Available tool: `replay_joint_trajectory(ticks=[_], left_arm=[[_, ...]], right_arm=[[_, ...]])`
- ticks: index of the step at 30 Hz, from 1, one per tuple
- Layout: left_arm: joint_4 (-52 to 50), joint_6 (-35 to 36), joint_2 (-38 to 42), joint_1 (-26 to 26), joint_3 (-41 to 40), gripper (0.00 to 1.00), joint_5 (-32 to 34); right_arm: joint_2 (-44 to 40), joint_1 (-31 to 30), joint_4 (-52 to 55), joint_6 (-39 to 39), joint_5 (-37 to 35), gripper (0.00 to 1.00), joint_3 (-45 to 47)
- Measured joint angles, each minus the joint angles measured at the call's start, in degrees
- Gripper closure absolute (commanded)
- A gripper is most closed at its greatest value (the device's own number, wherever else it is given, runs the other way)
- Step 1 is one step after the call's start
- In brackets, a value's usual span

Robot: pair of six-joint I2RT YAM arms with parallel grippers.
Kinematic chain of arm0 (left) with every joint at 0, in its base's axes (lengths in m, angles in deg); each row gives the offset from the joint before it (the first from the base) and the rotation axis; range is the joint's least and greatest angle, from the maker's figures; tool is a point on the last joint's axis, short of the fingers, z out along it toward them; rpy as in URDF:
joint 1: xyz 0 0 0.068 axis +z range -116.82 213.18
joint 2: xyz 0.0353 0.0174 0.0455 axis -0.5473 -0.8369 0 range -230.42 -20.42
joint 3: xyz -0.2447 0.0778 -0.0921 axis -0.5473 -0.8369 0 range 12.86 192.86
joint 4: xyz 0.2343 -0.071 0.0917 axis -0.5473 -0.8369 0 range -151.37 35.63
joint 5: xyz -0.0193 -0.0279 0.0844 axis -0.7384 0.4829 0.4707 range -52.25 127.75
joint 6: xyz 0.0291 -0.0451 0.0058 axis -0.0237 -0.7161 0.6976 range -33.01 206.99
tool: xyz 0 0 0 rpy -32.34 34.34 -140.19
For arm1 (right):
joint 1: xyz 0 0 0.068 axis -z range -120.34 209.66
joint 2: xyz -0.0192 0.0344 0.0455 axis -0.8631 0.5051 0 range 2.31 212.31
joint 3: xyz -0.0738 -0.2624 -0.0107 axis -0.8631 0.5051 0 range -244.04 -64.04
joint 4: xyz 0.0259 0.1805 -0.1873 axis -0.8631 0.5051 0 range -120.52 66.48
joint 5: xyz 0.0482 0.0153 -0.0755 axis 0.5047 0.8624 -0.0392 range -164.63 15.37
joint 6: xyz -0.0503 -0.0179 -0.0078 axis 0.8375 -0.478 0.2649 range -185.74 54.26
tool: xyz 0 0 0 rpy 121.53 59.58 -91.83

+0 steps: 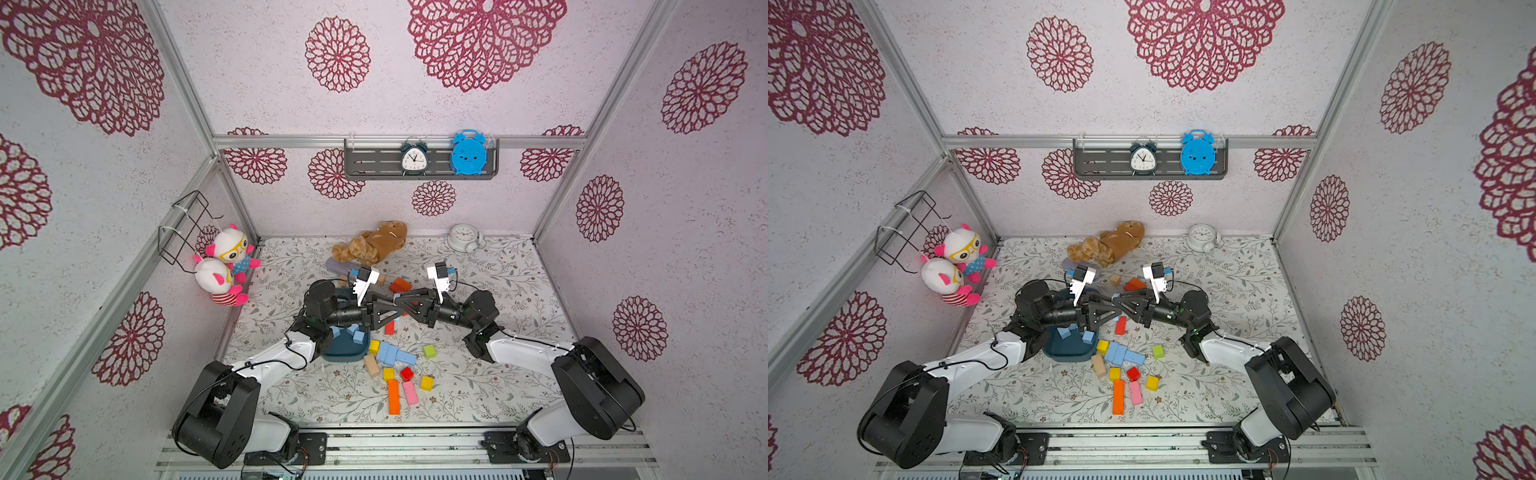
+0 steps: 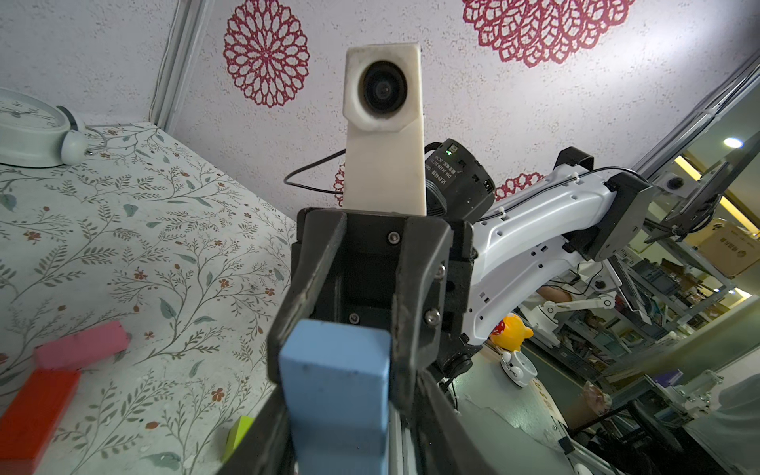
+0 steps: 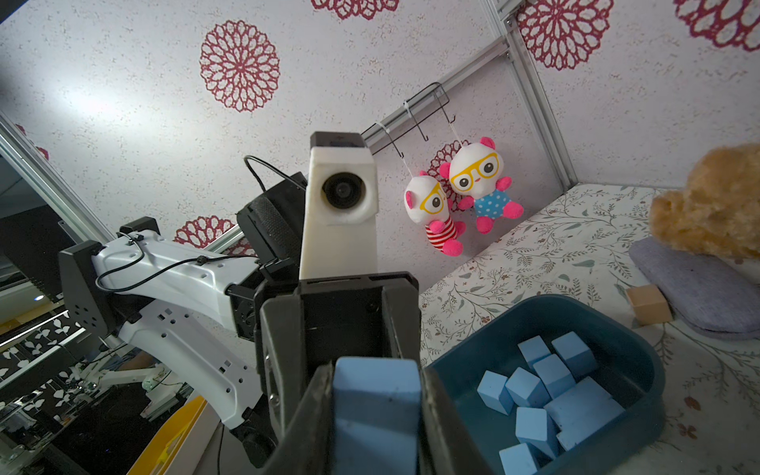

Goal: Pick out the blue building blocks
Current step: Place the building block in the storage box.

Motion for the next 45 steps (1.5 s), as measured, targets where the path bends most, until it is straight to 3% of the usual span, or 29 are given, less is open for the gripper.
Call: replay_joint_trajectory(ticks=[1, 4, 6, 10, 22, 27, 36, 41, 45], left_arm=[[0.0, 0.2, 0.0, 0.0, 0.0, 0.70, -0.1], [-0.2, 0.6, 0.2, -0.1, 0.0, 0.44, -0.4], [-0.8, 1.1, 0.2, -0.2, 0.0, 0.38, 0.2], [-2.6, 2.0, 0.2, -0.3, 0.0, 0.40, 0.8], [-3.4, 2.6, 0.2, -0.5, 0.0, 0.71, -0.3], [-5.0, 2.8, 0.1, -0.5, 0.3, 0.74, 0.7], [-20.1, 4.3, -4.0, 2.3, 6.2, 0.73, 10.0], [-39.2, 8.4, -6.5, 5.9, 14.2, 0.71, 22.4], [-48.3, 9.5, -6.8, 6.6, 16.8, 0.69, 31.9]], right_arm=[[0.0, 0.0, -0.5, -0.2, -0.1, 0.73, 0.2], [0.0, 0.0, -2.1, -0.9, -0.5, 0.76, 1.0], [0.0, -0.1, -3.3, -1.4, -1.4, 0.76, 1.2], [0.0, -0.1, -5.4, -2.0, -2.1, 0.76, 1.2], [0.0, 0.0, -5.0, -2.4, -1.9, 0.72, 1.2], [-0.4, 0.0, -3.6, -1.8, -4.0, 0.45, 1.7], [-12.5, -1.1, 13.4, 3.3, -26.0, 0.42, 8.5], [-13.9, -8.6, 20.2, 6.3, -38.5, 0.42, 8.9], [-12.1, -13.4, 23.5, 7.3, -44.3, 0.43, 8.6]])
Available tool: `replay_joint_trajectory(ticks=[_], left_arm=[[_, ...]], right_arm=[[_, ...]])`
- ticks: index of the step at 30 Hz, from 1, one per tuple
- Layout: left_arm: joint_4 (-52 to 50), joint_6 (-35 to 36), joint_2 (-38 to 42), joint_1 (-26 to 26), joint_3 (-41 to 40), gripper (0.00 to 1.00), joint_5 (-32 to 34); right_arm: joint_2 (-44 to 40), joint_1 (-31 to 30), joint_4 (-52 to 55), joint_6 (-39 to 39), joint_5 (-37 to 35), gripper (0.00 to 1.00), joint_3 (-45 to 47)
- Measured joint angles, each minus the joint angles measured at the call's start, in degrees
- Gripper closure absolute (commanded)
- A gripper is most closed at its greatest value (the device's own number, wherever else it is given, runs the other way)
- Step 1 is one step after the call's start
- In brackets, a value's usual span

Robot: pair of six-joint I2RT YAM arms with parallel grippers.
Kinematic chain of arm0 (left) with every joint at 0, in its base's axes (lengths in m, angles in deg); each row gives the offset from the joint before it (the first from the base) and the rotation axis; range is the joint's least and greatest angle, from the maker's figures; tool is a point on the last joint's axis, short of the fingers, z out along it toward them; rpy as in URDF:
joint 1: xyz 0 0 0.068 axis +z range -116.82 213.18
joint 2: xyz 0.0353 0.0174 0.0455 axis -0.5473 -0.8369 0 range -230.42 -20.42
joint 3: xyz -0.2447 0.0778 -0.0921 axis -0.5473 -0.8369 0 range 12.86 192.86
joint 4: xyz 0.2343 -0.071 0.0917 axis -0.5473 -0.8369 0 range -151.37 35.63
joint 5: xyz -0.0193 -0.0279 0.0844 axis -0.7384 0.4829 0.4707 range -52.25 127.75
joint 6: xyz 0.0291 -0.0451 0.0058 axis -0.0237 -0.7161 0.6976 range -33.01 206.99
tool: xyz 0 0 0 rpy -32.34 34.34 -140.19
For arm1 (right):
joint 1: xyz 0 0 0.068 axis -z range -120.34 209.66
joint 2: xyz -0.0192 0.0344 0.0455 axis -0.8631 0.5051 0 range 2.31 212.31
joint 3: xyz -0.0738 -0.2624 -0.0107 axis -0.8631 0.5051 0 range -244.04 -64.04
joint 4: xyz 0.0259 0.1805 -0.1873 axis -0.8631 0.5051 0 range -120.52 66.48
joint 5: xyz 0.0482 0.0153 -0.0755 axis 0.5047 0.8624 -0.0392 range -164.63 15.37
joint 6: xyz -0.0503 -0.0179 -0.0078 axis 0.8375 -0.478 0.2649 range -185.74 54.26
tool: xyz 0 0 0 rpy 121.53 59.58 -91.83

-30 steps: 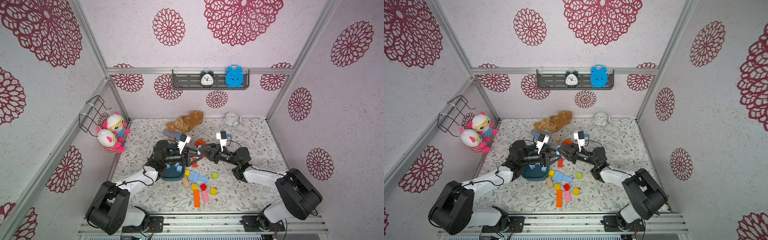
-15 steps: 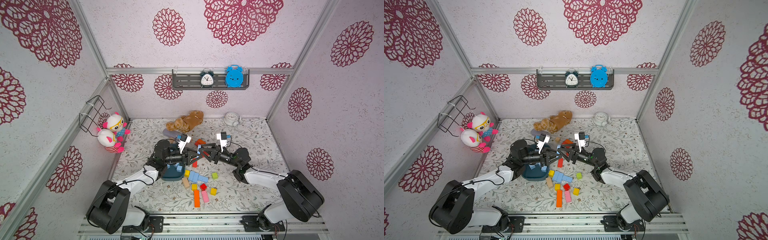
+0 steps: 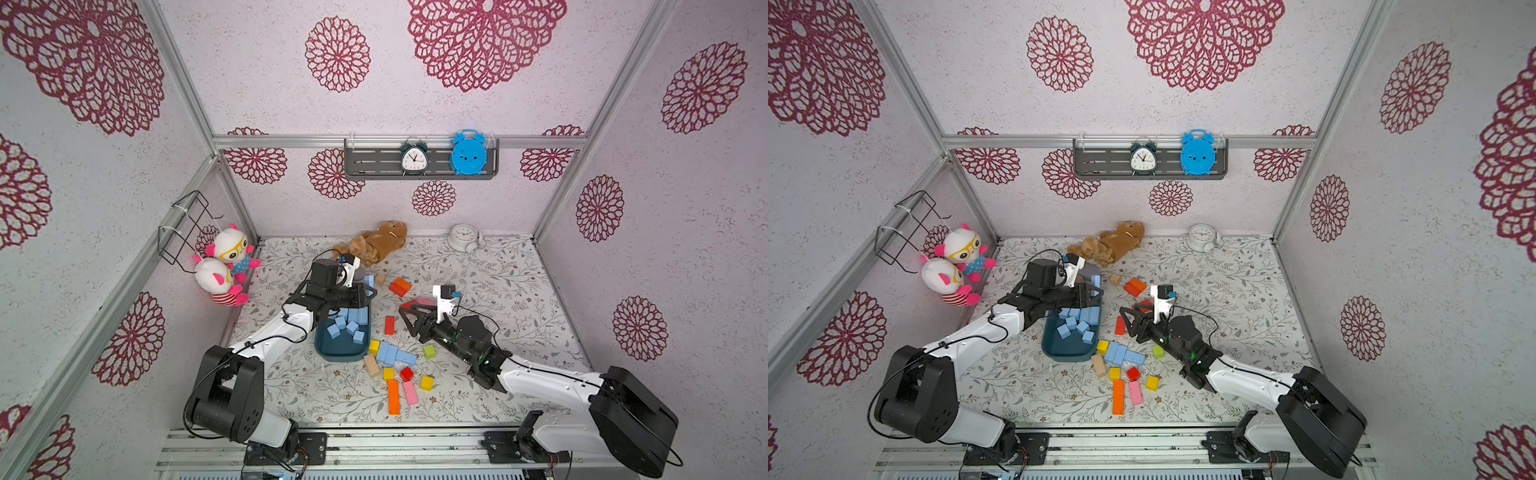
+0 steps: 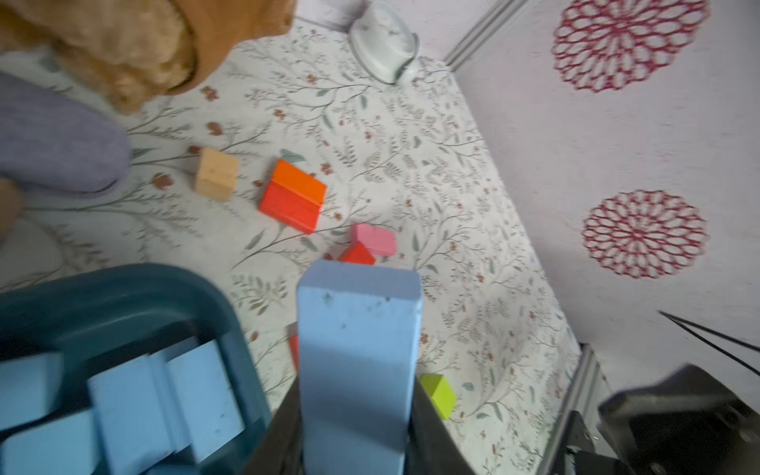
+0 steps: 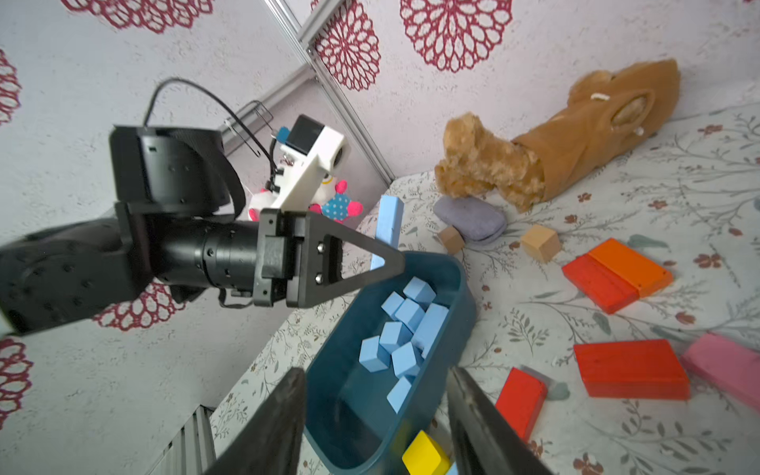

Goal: Pick out the blue building blocks
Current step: Place the building block in the storage box.

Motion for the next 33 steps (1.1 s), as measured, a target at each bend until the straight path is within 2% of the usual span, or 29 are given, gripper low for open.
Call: replay_joint_trajectory(ticks=[5, 10, 18, 22, 33], left_arm=[[-4.8, -0.7, -1.0, 0.0, -2.2, 0.65, 10.1], [-7.7, -1.7, -3.0, 0.0, -1.8, 0.63, 15.9], [-9.0, -3.2, -7.5, -0.5, -0.4, 0.59, 16.5], [-9.2, -3.7, -9.6, -0.7, 1.7, 0.51, 16.7], [-8.9, -4.2, -10.0, -0.7, 1.1, 0.54, 17.2]], right_arm=[[1.5, -1.4, 7.1, 1.0, -6.3, 0.43, -3.2], [2.1, -1.7, 6.8, 0.9, -9.4, 0.43, -5.0], [8.0, -2.8, 8.7, 0.9, -9.7, 0.43, -9.6], [9.1, -3.1, 9.1, 1.0, -9.7, 0.43, -11.1], [9.6, -3.3, 9.4, 1.4, -9.7, 0.43, -11.5]])
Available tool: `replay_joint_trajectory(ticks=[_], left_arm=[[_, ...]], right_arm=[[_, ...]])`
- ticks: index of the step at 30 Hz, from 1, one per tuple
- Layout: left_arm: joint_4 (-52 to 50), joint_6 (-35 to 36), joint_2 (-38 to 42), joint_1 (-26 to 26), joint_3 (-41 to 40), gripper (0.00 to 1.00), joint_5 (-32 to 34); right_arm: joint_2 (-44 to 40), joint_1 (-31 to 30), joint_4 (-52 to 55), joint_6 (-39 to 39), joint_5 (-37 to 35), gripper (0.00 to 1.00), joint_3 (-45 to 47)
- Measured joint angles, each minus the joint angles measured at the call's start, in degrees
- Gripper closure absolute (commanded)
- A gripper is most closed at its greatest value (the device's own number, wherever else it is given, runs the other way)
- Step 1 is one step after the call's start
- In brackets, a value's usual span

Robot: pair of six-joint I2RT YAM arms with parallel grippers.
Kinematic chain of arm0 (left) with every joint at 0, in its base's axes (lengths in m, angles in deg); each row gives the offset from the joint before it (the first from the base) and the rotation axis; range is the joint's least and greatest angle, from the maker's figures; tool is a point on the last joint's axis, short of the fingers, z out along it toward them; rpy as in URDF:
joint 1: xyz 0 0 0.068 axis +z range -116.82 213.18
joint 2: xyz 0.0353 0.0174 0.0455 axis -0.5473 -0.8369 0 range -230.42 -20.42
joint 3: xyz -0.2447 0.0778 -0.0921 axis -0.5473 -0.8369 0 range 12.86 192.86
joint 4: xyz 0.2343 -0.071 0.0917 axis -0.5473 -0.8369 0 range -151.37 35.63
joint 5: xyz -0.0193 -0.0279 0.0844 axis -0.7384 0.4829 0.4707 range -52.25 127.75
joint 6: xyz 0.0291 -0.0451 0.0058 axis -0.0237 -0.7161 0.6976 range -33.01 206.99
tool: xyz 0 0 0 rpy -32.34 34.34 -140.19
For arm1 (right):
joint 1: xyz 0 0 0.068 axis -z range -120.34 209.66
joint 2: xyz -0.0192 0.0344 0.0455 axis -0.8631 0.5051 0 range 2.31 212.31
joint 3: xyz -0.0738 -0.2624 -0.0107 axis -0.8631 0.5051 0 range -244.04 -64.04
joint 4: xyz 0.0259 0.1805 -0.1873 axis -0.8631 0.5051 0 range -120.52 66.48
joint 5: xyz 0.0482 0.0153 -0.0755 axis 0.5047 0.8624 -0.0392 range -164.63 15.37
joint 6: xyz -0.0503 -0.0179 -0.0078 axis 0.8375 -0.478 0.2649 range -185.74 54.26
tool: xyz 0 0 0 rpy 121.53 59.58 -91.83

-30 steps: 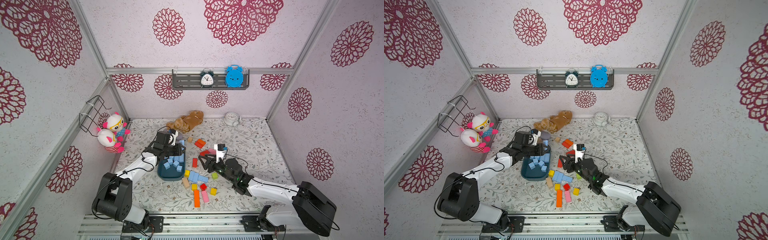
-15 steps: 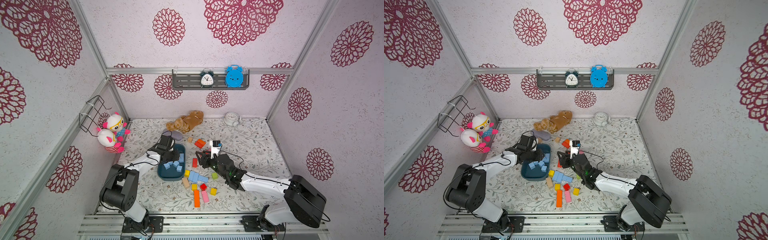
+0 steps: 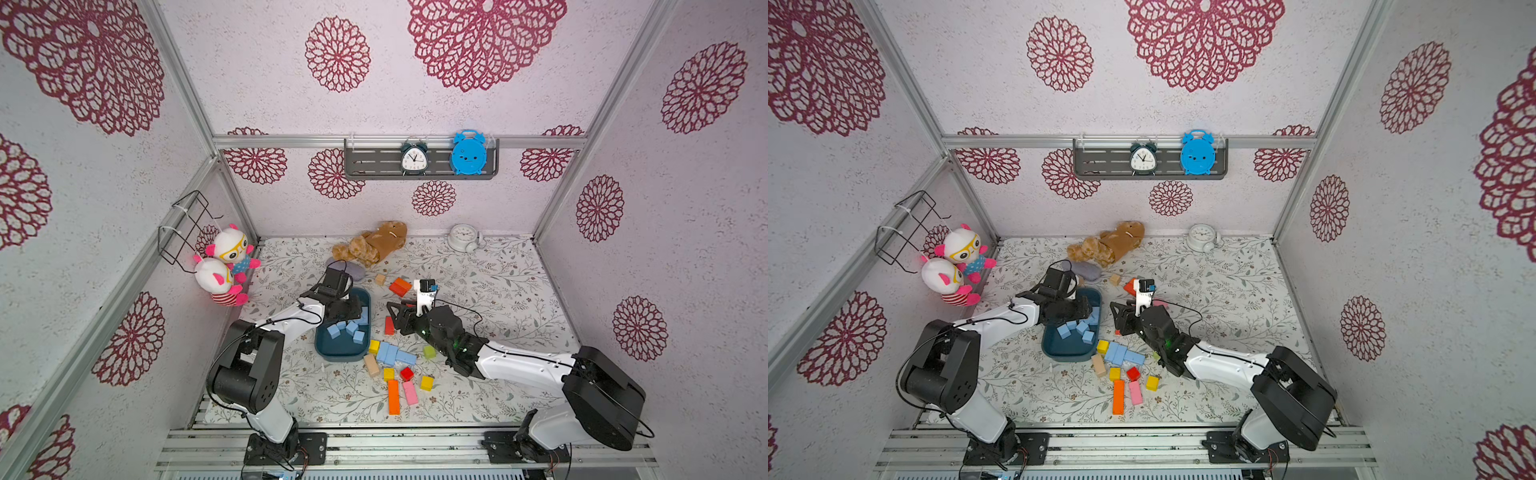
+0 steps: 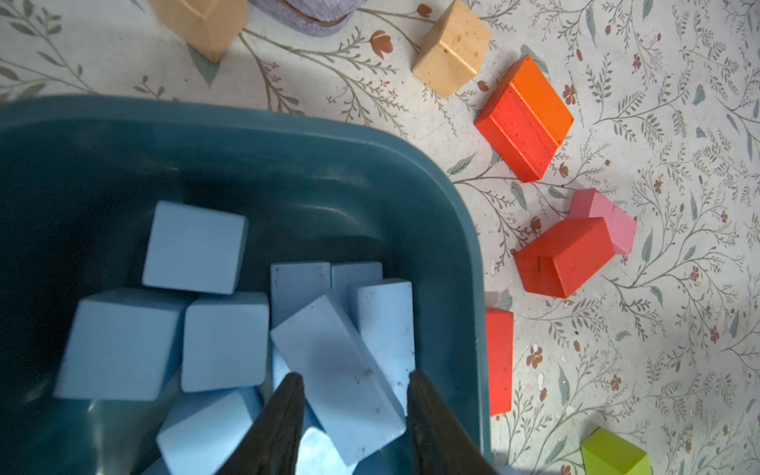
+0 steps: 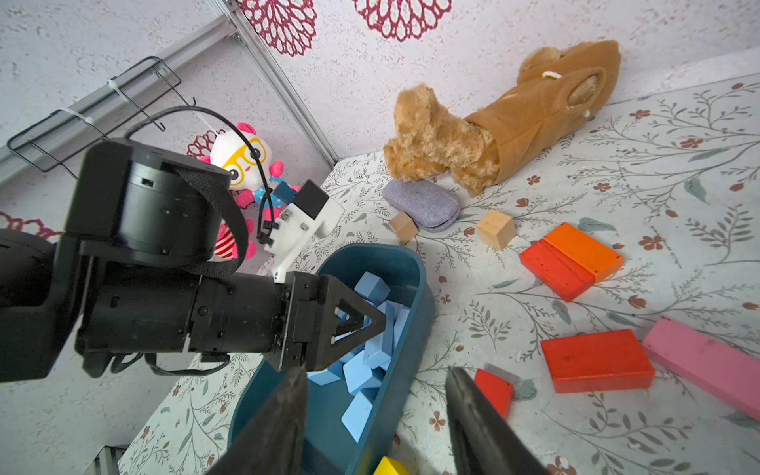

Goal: Pick out the blue building blocks
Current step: Place the building block in the storage box.

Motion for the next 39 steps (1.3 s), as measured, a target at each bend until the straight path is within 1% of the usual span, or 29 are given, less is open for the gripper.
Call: replay_joint_trajectory(ticks=[5, 6, 9, 11, 14, 24, 28, 33, 36, 39], left_arm=[[-0.1, 0.2, 0.0, 0.0, -0.1, 0.53, 0.6], [-0.1, 0.3, -0.2, 0.0, -0.1, 0.51, 0.7], [-0.1, 0.7, -0.7, 0.0, -0.1, 0.42, 0.7], [-0.2, 1.1, -0.9, 0.0, -0.1, 0.39, 0.7], [-0.2, 1.5, -1.2, 0.0, -0.1, 0.40, 0.6], [-1.5, 2.5, -3.7, -1.3, 1.1, 0.54, 1.7], [-1.6, 3.2, -3.7, -1.3, 1.1, 0.56, 2.9], [-1.5, 4.5, -3.7, -1.3, 1.1, 0.54, 4.2], [-1.4, 5.5, -3.6, -1.3, 1.1, 0.47, 5.0], [-1.3, 6.4, -2.8, -1.4, 1.1, 0.42, 5.5]], right_arm=[[1.3, 0.0, 0.0, 0.0, 0.5, 0.44, -0.6], [1.6, 0.0, 0.0, 0.0, 0.6, 0.44, -0.8], [1.7, 0.0, 0.0, 0.0, 0.9, 0.44, -0.9], [1.7, 0.0, 0.0, 0.0, 0.9, 0.44, -0.9], [1.7, 0.0, 0.1, 0.1, 0.8, 0.44, -0.9], [1.7, 0.0, 1.2, 0.9, 0.5, 0.44, -0.9], [1.6, 0.0, 1.2, 1.1, 0.4, 0.44, -0.9], [1.5, 0.0, 1.2, 1.1, 0.2, 0.44, -0.9], [1.5, 0.0, 1.2, 1.1, -0.2, 0.44, -0.9], [1.5, 0.0, 1.3, 1.1, -0.5, 0.44, -0.9]])
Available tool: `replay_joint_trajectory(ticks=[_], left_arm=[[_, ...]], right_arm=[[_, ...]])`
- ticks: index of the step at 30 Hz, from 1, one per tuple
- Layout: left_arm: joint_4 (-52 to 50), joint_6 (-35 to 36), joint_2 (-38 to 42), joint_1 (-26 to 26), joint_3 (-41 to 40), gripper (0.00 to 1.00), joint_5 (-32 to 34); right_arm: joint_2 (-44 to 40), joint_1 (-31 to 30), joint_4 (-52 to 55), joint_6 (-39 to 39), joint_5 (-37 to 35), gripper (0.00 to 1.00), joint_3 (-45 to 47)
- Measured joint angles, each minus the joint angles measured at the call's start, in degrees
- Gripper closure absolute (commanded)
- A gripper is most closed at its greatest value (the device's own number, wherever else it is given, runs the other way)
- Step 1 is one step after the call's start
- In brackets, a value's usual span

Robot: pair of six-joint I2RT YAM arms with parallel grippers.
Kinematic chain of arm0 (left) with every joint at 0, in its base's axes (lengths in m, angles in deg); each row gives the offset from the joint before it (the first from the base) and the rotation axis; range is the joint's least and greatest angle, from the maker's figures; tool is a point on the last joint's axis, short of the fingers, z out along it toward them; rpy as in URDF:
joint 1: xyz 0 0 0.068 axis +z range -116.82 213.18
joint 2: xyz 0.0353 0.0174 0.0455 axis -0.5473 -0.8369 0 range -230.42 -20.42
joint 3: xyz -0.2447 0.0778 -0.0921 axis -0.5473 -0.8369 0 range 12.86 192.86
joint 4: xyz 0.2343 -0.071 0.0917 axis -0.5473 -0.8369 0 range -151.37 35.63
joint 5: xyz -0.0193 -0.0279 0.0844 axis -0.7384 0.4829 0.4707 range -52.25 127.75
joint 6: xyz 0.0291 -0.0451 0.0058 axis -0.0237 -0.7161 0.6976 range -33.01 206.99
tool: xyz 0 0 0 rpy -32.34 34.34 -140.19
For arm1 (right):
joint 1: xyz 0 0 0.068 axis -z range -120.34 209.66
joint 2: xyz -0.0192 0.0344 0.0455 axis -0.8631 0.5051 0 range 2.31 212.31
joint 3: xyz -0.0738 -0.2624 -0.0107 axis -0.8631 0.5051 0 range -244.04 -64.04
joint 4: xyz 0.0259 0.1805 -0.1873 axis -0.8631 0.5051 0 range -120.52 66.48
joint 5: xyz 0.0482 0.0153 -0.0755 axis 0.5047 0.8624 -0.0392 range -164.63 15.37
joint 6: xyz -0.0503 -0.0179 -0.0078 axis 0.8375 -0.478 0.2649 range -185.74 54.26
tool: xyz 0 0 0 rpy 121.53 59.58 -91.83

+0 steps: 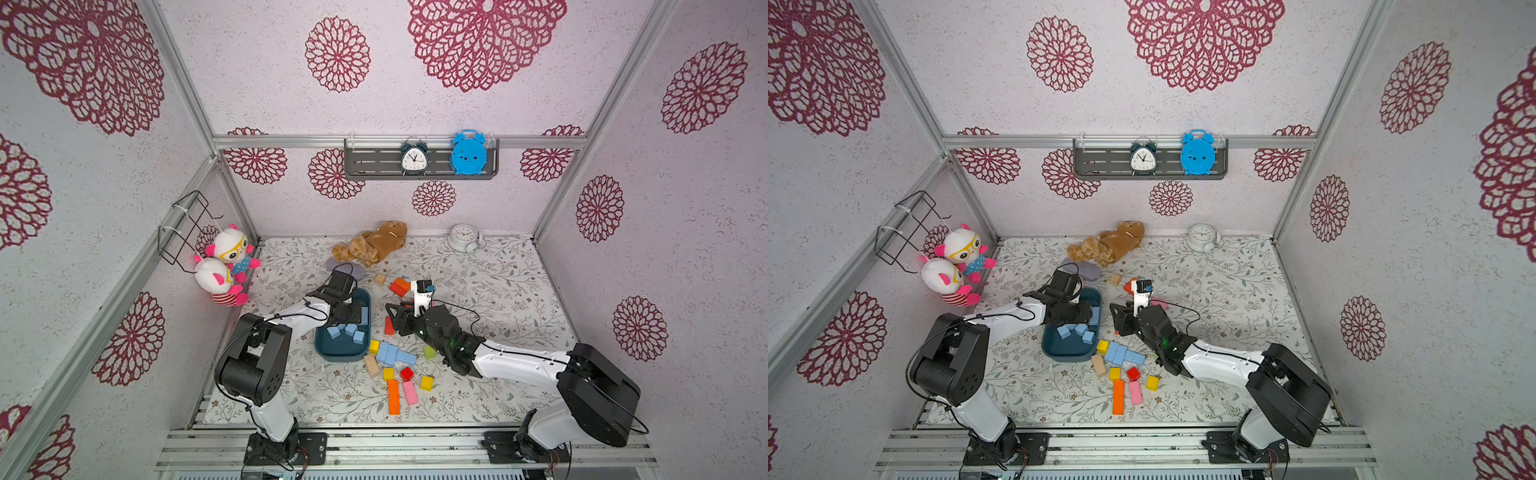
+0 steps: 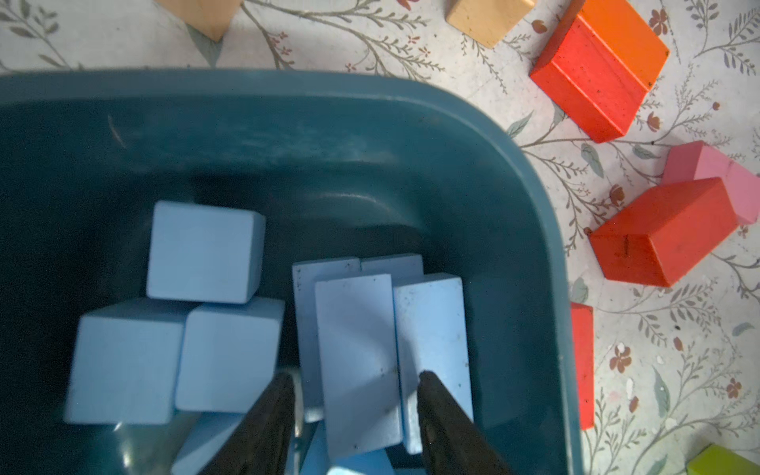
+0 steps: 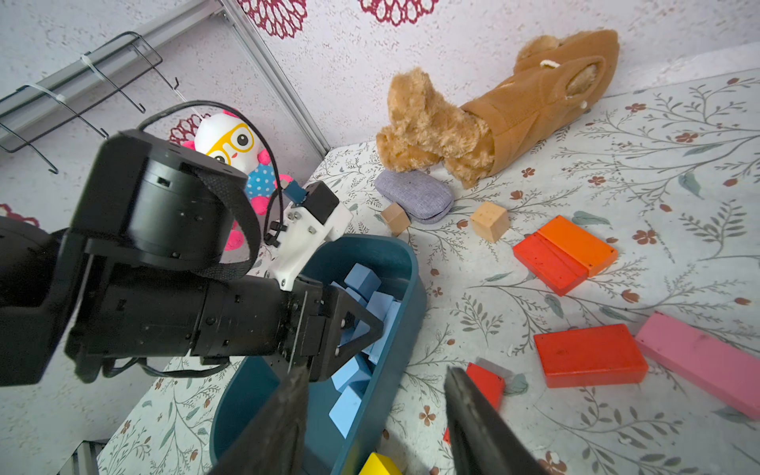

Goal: Pick out the blue building blocks
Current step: Place the building block in the storage box, then adjust the building blocks at the center of the board.

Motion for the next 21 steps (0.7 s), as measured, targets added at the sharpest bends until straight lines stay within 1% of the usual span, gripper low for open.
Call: replay_joint_trajectory(ticks=[3, 6, 8, 11, 14, 16, 21], left_arm=[[0.3, 0.5, 2.1, -0.1, -0.1, 0.39, 0.0], [1.6, 1.5, 5.8, -0.2, -0.9, 0.36, -0.8], [2.4, 2.9, 8.6, -0.3, -1.6, 0.33, -2.7], [3.6, 6.7, 12.2, -1.3, -2.4, 0.33, -6.0], [3.9, 14.1, 14.3, -4.4, -2.6, 0.33, -9.3], [3.3, 21.3, 14.6, -7.3, -2.4, 0.33, -11.3], [0.9, 37.2, 13.6, -13.5, -2.4, 0.33, -13.7]], right_arm=[[-0.3, 0.0, 1.0, 0.3, -0.4, 0.44, 0.0], [-1.6, 0.0, 3.2, 0.4, -1.6, 0.42, 0.1], [-2.6, 0.0, 5.5, 0.5, -3.0, 0.42, 0.1], [-3.8, 0.0, 9.7, 0.5, -5.5, 0.42, 0.1], [-4.5, 0.0, 13.7, 0.4, -8.0, 0.42, 0.1], [-5.3, 0.0, 14.9, 0.4, -9.3, 0.42, 0.7], [-7.5, 0.1, 15.3, 0.3, -10.9, 0.41, 3.5]])
